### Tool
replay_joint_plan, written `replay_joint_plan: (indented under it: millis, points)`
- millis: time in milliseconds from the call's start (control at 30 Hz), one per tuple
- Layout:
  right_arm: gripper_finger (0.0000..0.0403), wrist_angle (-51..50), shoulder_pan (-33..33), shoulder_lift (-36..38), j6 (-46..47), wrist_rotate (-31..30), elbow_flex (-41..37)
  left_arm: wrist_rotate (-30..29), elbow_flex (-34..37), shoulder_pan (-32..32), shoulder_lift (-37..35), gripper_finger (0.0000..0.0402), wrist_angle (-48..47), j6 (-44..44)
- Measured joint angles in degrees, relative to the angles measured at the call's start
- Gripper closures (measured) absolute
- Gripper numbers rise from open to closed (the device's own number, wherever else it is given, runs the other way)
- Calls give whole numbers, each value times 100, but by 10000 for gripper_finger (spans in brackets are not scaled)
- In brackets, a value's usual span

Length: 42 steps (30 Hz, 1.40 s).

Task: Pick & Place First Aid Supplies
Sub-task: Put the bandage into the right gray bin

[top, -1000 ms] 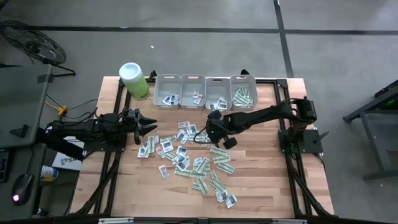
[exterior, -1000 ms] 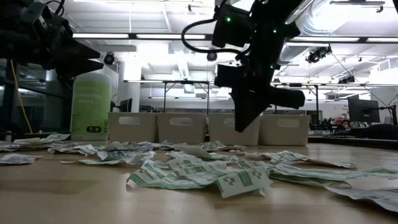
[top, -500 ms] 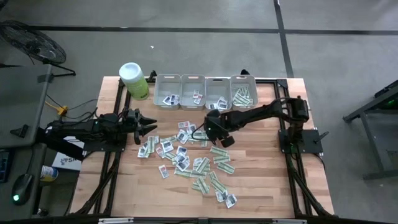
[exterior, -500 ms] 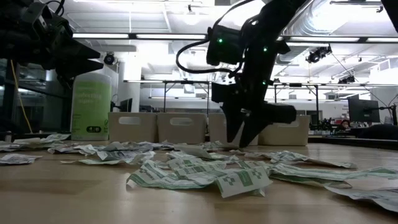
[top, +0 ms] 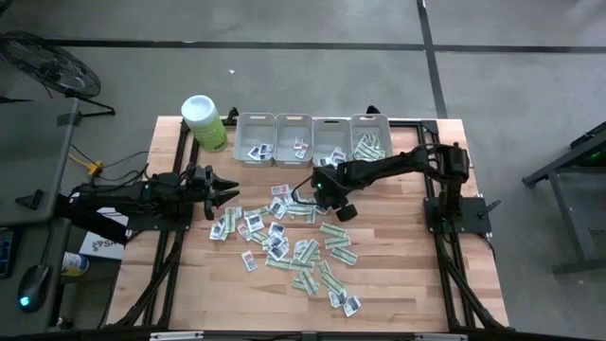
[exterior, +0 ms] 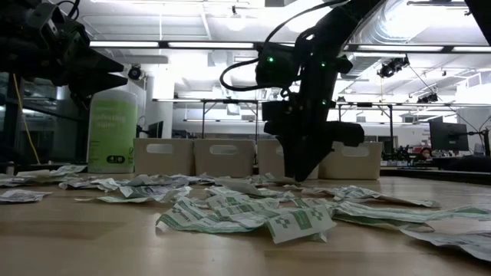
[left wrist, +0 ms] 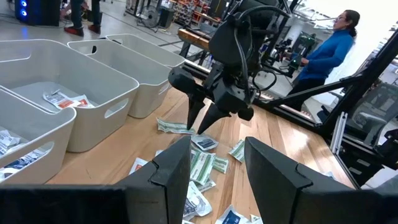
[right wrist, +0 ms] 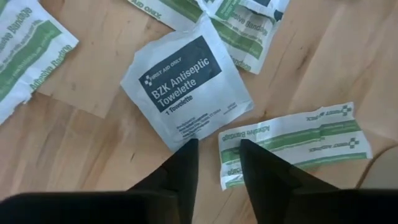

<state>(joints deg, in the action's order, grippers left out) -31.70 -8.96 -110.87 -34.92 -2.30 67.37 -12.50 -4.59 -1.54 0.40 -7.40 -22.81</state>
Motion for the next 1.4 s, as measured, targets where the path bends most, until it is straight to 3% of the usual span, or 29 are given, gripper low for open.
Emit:
replay_joint_plan:
  millis: [500, 967, 1267, 1400]
  points:
    - [398, -68, 11, -10, 12, -55, -11, 0, 1, 2, -2, 252, 0, -2]
    - [402, -273, 458, 345, 471, -898, -31, 0, 0, 2, -1, 252, 0, -1]
    - [403, -490, 811, 615, 961, -930, -33, 1, -1, 0, 0, 252, 0, 0]
    - [403, -575, 1095, 797, 1222, -1385, -28, -1, 0, 0, -2, 252, 0, -2]
